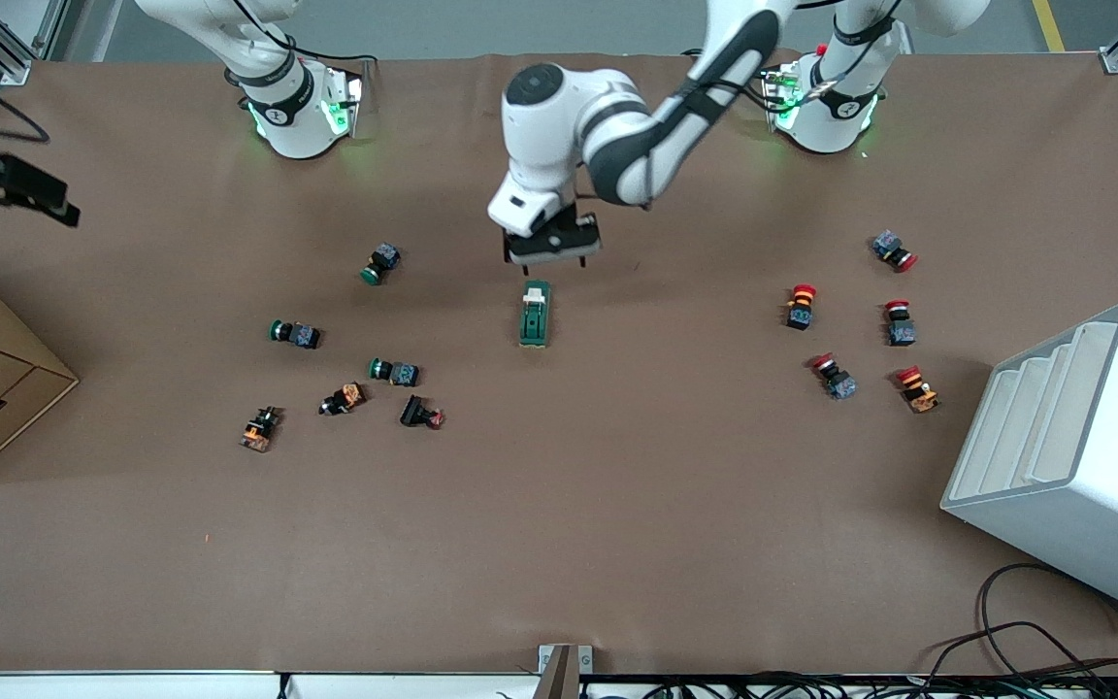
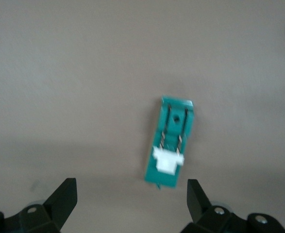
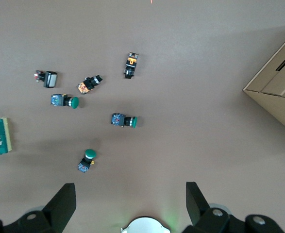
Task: Close load switch with both arms
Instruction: 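Move the left gripper over the green load switch, then reach the right gripper to the white handle while the left gripper hovers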
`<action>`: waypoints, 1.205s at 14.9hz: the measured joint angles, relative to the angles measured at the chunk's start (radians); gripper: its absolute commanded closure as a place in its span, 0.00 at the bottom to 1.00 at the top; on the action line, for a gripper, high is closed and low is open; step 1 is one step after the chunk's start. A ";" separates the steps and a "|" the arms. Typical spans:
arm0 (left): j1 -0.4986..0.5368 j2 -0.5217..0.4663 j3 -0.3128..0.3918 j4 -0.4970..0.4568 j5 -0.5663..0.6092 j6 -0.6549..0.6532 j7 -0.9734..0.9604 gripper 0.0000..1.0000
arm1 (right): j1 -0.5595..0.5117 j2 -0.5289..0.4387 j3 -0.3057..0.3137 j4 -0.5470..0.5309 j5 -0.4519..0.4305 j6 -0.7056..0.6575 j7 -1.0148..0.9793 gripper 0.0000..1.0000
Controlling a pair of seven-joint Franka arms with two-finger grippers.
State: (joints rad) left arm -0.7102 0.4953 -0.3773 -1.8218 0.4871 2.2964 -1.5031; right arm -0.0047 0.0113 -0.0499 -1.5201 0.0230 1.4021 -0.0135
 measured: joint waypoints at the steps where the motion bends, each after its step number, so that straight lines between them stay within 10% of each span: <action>1: -0.032 0.010 0.000 -0.005 0.051 0.000 -0.051 0.00 | -0.001 0.041 -0.001 -0.001 -0.001 0.021 0.000 0.00; 8: -0.172 0.042 -0.001 -0.123 0.515 0.043 -0.490 0.05 | 0.006 0.220 0.003 0.004 -0.037 0.202 0.084 0.00; 18: -0.215 0.176 0.001 -0.238 1.307 -0.092 -0.989 0.04 | 0.327 0.256 0.022 -0.141 0.081 0.439 1.225 0.00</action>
State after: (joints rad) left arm -0.9254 0.6716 -0.3759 -2.0599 1.7937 2.2043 -2.4926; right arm 0.3221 0.2668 -0.0280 -1.6608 0.1038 1.8413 1.2110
